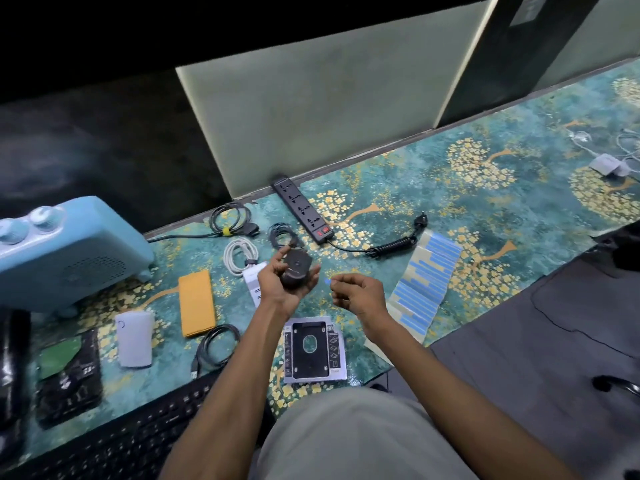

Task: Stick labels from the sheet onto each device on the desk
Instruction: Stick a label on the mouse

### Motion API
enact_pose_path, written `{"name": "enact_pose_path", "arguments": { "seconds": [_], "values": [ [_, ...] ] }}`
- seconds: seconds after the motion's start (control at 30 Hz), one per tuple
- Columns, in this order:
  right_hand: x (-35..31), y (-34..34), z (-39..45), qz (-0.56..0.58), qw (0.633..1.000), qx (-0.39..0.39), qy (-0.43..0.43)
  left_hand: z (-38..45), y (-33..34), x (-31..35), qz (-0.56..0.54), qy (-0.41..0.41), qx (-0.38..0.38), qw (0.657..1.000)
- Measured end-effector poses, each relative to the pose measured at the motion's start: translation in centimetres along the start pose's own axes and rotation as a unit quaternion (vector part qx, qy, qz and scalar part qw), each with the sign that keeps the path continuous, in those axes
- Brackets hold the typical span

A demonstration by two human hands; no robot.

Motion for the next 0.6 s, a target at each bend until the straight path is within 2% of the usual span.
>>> {"name": "enact_pose_path", "arguments": {
  "seconds": [0.23, 0.47, 0.6],
  "values": [
    [-0.5, 3.2, -0.9, -0.053, 0.997, -0.054, -0.028, -0.8, -1.3, -1.6, 0.030, -0.003, -0.004, 1.000],
    [-0.2, 2.6, -0.3, -0.097, 0.994, -0.023, -0.041, -1.1, -1.1, -3.5, 0.069, -0.026, -0.022, 0.997],
    [-0.4, 2.3, -0.3, -0.152, 0.986, 0.003, -0.067, -1.4, -0.9, -3.9, 0.052, -0.027, -0.030, 0.998]
  ]
}}
Point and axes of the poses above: each hand's wrist, its own z-axis towards the middle knuckle, its own y-axis out of the palm, x = y × z, the point moved 5 cm from there along z, towards the middle knuckle, and after that the axes turned 12 degrees about x, right-handed, at the moved point
